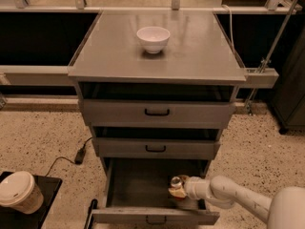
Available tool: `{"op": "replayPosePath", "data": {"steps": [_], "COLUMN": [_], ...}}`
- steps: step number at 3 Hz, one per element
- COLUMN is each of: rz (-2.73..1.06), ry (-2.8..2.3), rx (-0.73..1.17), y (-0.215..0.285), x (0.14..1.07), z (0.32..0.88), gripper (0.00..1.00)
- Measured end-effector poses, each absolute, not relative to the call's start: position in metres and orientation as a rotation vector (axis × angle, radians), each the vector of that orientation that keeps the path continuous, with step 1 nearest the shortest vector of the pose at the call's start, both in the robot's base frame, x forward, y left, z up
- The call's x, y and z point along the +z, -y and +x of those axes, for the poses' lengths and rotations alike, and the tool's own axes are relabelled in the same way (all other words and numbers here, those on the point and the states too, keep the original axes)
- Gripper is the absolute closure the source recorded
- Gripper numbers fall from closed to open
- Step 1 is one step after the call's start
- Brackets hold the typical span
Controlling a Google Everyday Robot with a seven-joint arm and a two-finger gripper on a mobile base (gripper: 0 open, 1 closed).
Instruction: Place coke can into bottom drawer
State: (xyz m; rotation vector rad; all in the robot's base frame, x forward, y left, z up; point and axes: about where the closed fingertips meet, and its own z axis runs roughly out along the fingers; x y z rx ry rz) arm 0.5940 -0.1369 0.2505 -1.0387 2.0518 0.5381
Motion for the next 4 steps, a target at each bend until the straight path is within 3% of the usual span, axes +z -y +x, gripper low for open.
{"op": "replayPosePath", "data": {"steps": [2,4], "rz": [-0.885,-0.884], "ry": [-2.173,-2.172], "rx": [0.406,0.405], "y": [0.168,0.168], "x": [0.190,0.190], "z": [0.617,0.618], "gripper": [1.00,0.58]}}
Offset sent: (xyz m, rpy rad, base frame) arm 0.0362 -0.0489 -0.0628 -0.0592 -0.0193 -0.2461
